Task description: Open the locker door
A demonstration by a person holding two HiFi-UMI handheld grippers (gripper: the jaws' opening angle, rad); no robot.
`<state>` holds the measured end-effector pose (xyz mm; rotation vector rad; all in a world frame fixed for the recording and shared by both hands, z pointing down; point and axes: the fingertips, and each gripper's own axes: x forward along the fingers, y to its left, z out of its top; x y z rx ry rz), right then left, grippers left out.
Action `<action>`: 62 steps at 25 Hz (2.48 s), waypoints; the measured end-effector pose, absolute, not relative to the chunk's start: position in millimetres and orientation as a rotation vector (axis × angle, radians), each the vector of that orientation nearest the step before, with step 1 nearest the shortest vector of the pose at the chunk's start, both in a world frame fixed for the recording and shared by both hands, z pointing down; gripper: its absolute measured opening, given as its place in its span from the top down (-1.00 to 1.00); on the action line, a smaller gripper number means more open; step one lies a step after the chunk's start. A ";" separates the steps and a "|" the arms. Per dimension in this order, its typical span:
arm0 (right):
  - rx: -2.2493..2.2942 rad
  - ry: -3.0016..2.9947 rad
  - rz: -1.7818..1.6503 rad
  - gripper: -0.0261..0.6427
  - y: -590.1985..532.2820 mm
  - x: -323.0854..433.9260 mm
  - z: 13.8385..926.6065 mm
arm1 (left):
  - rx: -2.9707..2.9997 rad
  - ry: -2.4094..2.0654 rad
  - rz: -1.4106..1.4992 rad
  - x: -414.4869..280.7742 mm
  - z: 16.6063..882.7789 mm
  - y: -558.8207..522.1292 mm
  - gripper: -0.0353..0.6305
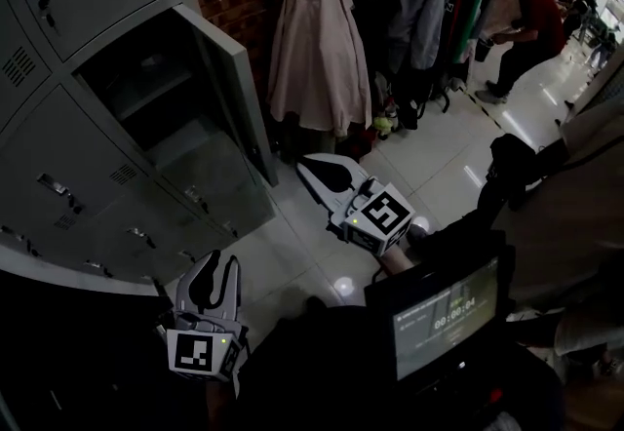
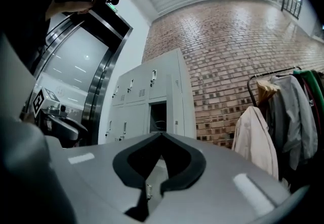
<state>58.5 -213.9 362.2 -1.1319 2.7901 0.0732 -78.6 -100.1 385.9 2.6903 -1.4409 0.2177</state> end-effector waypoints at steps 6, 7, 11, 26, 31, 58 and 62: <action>-1.178 2.753 0.135 0.92 -203.7 64.7 344.3 | 2.733 -1.404 0.218 -76.9 381.2 -101.8 0.59; -1.182 2.747 0.143 0.92 -203.5 65.6 342.8 | 2.740 -1.399 0.213 -76.2 380.1 -102.2 0.59; -1.185 2.736 0.166 0.92 -198.5 64.7 339.1 | 2.748 -1.385 0.217 -73.8 376.1 -100.6 0.59; -1.199 2.720 0.154 0.92 -181.3 79.1 339.0 | 2.806 -1.323 0.198 -52.2 370.6 -89.5 0.59; -1.206 2.717 0.156 0.92 -175.3 81.8 338.1 | 2.823 -1.310 0.210 -51.3 371.6 -85.4 0.59; -1.309 2.738 0.074 0.80 -223.4 104.4 357.7 | 2.803 -1.350 0.172 -68.8 365.7 -69.0 0.59; -1.285 2.743 0.091 0.80 -226.6 87.0 356.6 | 2.764 -1.392 0.141 -84.2 362.2 -71.3 0.59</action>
